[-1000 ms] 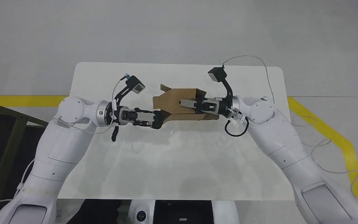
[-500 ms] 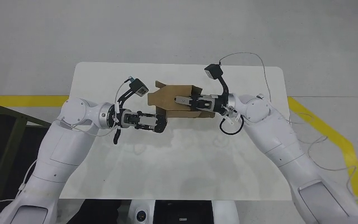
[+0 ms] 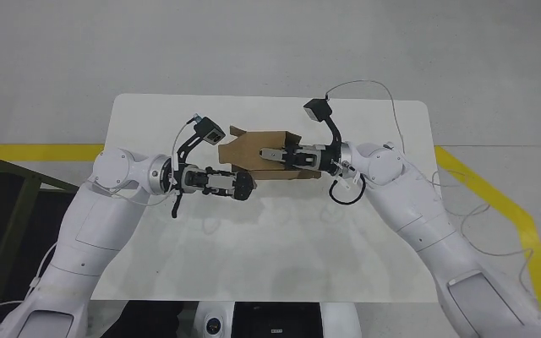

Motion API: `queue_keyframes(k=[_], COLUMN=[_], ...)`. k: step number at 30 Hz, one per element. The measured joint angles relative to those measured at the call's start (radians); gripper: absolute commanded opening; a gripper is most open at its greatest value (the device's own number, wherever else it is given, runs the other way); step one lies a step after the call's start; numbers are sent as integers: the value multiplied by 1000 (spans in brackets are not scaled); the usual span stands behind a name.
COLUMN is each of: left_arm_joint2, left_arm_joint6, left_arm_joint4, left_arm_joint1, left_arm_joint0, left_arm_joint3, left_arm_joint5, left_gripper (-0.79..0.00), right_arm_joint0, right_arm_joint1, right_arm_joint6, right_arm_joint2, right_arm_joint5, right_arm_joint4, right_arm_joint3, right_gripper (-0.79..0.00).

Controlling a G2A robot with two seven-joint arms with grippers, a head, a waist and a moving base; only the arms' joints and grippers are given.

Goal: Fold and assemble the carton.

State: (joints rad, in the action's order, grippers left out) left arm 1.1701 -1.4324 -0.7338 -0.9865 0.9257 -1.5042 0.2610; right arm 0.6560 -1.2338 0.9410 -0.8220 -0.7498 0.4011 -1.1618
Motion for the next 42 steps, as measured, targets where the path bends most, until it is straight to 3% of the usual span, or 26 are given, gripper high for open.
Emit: queue_keyframes(k=[28,42], left_arm_joint2=[7,76], left_arm_joint6=[-4,36], left_arm_joint4=[17,117], left_arm_joint1=[-6,6], left_arm_joint0=[-15,-36], left_arm_joint3=[24,116], left_arm_joint5=[3,75], left_gripper=[0,0], right_arm_joint0=[13,101], right_arm_joint1=[-17,23], right_arm_joint6=[107,156], right_arm_joint2=[-24,-136], right_arm_joint5=[-3,48], right_arm_joint4=[121,123], right_arm_joint3=[24,-36], right_gripper=[-785,-785])
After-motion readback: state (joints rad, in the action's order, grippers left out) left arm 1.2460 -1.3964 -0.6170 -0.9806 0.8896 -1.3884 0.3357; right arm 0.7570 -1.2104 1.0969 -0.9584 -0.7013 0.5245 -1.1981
